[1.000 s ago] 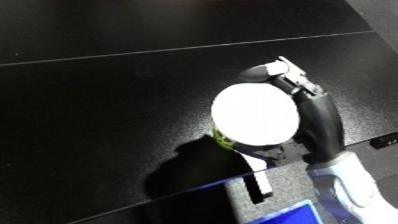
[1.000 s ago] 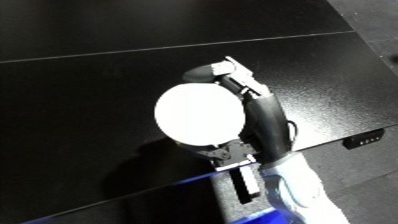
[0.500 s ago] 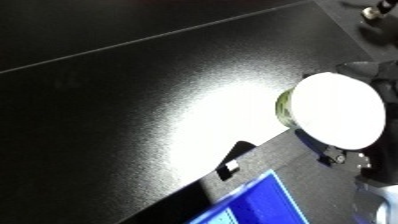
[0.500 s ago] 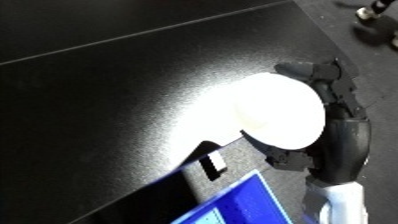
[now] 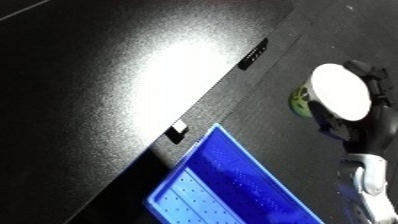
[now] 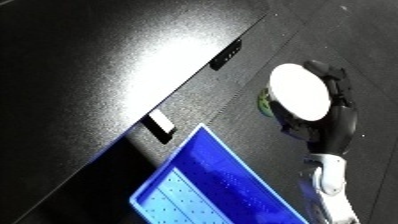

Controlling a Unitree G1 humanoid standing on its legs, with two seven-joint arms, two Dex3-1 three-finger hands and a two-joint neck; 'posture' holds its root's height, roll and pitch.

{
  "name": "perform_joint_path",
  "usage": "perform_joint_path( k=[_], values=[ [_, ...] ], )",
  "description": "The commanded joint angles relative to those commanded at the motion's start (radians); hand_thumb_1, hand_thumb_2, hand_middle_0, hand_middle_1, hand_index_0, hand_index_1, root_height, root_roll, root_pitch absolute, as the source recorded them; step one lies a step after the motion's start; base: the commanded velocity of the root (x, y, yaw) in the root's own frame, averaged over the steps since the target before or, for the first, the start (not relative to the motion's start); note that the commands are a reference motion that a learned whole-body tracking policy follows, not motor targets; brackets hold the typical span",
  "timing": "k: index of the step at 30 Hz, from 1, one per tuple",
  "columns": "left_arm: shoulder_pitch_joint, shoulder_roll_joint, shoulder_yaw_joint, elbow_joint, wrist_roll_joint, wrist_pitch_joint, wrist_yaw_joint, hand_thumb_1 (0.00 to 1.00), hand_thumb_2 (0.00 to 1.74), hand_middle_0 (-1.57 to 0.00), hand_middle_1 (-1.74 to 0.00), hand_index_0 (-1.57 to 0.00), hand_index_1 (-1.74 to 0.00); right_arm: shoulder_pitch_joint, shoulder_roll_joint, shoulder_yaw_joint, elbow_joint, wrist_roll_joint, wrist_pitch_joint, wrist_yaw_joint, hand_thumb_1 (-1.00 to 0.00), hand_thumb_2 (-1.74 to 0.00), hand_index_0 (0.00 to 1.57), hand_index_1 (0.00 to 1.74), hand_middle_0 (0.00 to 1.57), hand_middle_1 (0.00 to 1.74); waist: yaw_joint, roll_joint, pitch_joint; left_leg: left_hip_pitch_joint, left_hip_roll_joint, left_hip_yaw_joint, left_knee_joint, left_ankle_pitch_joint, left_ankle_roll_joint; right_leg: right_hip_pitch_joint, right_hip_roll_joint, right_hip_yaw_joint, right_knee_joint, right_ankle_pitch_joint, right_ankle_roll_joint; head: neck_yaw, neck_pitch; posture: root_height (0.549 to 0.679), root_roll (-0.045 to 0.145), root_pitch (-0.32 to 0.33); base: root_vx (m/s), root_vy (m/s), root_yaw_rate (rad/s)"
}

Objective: Pick up the object and place it into the box

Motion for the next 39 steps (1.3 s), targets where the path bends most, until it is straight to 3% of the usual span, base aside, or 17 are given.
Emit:
perform_joint_path(
  k=[5, 9, 12, 18, 22, 28, 39],
  values=[
    [-0.016, 0.007, -0.001, -0.007, 0.007, 0.017, 0.007, 0.0, 0.0, 0.0, 0.0, 0.0, 0.0, 0.003, 0.005, 0.034, 0.186, 0.123, 0.052, 0.112, -0.85, -1.48, 1.33, 1.48, 1.33, 1.48, 0.001, 0.015, 0.0, -0.01, -0.009, 0.001, 0.002, -0.001, 0.0043, -0.01, 0.0074, 0.008, -0.011, 0.011, -0.0038, 0.043, -0.004, 0.618, 0.076, 0.026, -0.027, -0.007, -0.047],
    [-0.026, 0.014, -0.01, -0.021, 0.013, 0.031, 0.013, 0.0, 0.0, 0.0, 0.0, 0.0, 0.0, -0.033, -0.001, 0.118, 0.326, 0.152, 0.119, 0.203, -0.85, -1.48, 1.33, 1.48, 1.33, 1.48, 0.01, 0.03, 0.0, -0.025, -0.019, 0.001, 0.01, -0.003, 0.009, -0.024, 0.0127, 0.011, -0.012, 0.015, -0.0086, 0.092, -0.029, 0.618, 0.078, 0.032, -0.032, -0.018, -0.01],
    [-0.036, 0.02, -0.018, -0.023, 0.026, 0.039, 0.012, 0.0, 0.0, 0.0, 0.0, 0.0, 0.0, -0.076, -0.012, 0.185, 0.415, 0.173, 0.199, 0.275, -0.85, -1.48, 1.33, 1.48, 1.33, 1.48, 0.02, 0.042, 0.0, -0.037, -0.025, -0.002, 0.022, -0.006, 0.0097, -0.032, 0.0114, 0.01, -0.009, 0.017, -0.0117, 0.133, -0.052, 0.617, 0.08, 0.034, -0.025, -0.037, 0.033],
    [-0.049, 0.031, -0.036, -0.02, 0.059, 0.05, 0.005, 0.0, 0.0, 0.0, 0.0, 0.0, 0.0, -0.157, -0.026, 0.294, 0.55, 0.178, 0.354, 0.386, -0.85, -1.48, 1.33, 1.48, 1.33, 1.48, 0.042, 0.062, 0.0, -0.055, -0.03, -0.004, 0.048, -0.006, 0.004, -0.044, 0.0033, 0.009, 0.0, 0.018, -0.0171, 0.192, -0.077, 0.615, 0.085, 0.032, -0.011, -0.046, 0.045],
    [-0.056, 0.035, -0.056, -0.025, 0.068, 0.057, 0.002, 0.0, 0.0, 0.0, 0.0, 0.0, 0.0, -0.215, -0.019, 0.366, 0.649, 0.134, 0.449, 0.438, -0.85, -1.48, 1.33, 1.48, 1.33, 1.48, 0.058, 0.075, 0.0, -0.064, -0.035, -0.007, 0.057, -0.002, 0.0019, -0.05, 0.0003, 0.008, 0.004, 0.018, -0.0206, 0.221, -0.087, 0.614, 0.088, 0.03, -0.015, -0.036, 0.056],
    [-0.077, 0.035, -0.074, -0.015, 0.081, 0.06, -0.001, 0.0, 0.0, 0.0, 0.0, 0.0, 0.0, -0.288, -0.015, 0.419, 0.8, 0.082, 0.516, 0.51, -0.55, -0.96, 0.86, 0.96, 0.86, 0.96, 0.081, 0.085, -0.002, -0.068, -0.038, -0.015, 0.063, 0.004, -0.001, -0.046, -0.0024, 0.002, 0.009, 0.016, -0.0233, 0.25, -0.104, 0.613, 0.088, 0.024, -0.005, -0.034, 0.08],
    [-0.092, 0.037, -0.108, -0.007, 0.083, 0.072, -0.004, 0.0, 0.0, 0.0, 0.0, 0.0, 0.0, -0.354, 0.003, 0.466, 0.91, 0.007, 0.521, 0.539, 0.0, 0.0, 0.0, 0.0, 0.0, 0.0, 0.112, 0.084, -0.014, -0.076, -0.043, -0.031, 0.068, 0.019, -0.0079, -0.038, -0.0063, -0.008, 0.015, 0.014, -0.0241, 0.255, -0.133, 0.613, 0.087, 0.017, 0.004, -0.024, 0.081]
  ],
)
